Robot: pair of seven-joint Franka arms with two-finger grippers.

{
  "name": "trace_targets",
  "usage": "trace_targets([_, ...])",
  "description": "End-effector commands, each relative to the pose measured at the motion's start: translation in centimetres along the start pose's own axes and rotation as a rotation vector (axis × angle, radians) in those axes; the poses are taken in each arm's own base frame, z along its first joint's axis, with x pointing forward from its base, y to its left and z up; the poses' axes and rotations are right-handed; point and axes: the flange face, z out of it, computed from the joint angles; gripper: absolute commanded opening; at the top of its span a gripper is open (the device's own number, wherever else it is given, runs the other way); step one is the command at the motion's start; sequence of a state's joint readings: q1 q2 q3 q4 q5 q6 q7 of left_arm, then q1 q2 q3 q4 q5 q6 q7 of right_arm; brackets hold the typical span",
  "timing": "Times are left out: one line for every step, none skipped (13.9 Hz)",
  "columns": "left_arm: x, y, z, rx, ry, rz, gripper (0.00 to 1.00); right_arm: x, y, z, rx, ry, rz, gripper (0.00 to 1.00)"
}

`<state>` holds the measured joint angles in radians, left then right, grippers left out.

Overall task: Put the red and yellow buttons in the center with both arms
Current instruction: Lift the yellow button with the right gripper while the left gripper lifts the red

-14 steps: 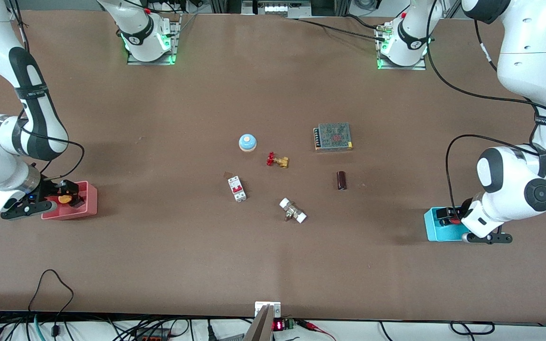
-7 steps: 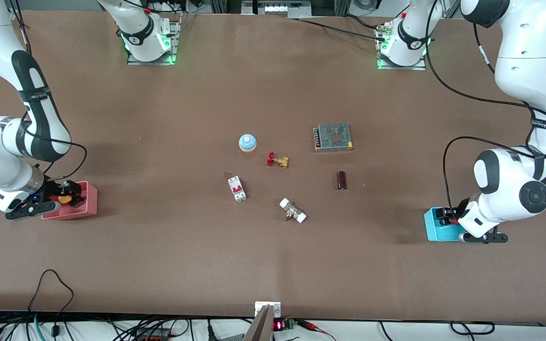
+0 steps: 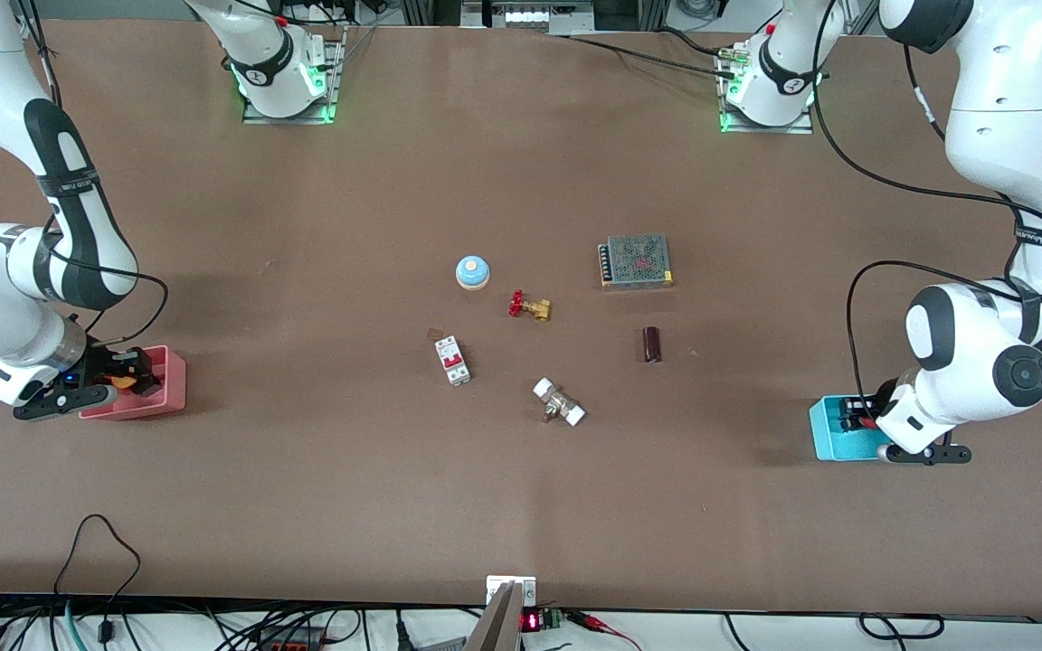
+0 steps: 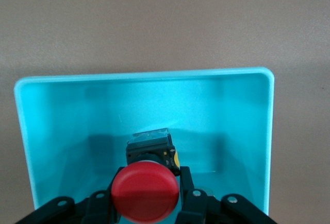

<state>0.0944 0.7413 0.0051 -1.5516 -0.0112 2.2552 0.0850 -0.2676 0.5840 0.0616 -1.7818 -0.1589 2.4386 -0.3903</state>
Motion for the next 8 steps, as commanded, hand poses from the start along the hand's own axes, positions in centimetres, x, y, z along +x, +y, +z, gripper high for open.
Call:
trace_targets([0.7,-0.3,-0.6,0.013,0.043,0.016,0.38,0.1,-0.2,-0.1,0.002,0.010,-0.007,0.46])
trace_targets([0.7,-0.3,-0.7,0.013,0.044,0.016,0.35,0.1,-0.2,-0.1,0.002,0.010,-0.008,0.43])
trace_targets([0.7,-0.4,-0.8,0.014,0.046,0.017,0.33,0.1,-0.2,-0.1,0.002,0.010,-0.008,0.41])
trace_targets([0.7,-0.5,-1.2,0.015,0.052,0.015,0.32,0.1,-0.2,-0.1,0.001,0.009,-0.009,0.37])
trace_targets([0.8,-0.4,-1.9,0.015,0.061,0.017,0.31,0.2,-0.3,-0.1,0.002,0.008,-0.011,0.36])
trace_targets([0.9,-0.4,-3.2,0.019,0.076,0.014,0.30,0.2,-0.2,-0.1,0.001,0.009,-0.011,0.35])
trace_targets([1.0,-0.5,-5.1,0.025,0.100,0.018,0.29,0.2,-0.2,-0.1,0.001,0.009,-0.011,0.35])
trace_targets([0.9,-0.4,-6.6,0.027,0.115,0.022,0.29,0.3,-0.3,-0.3,-0.002,0.011,-0.016,0.35])
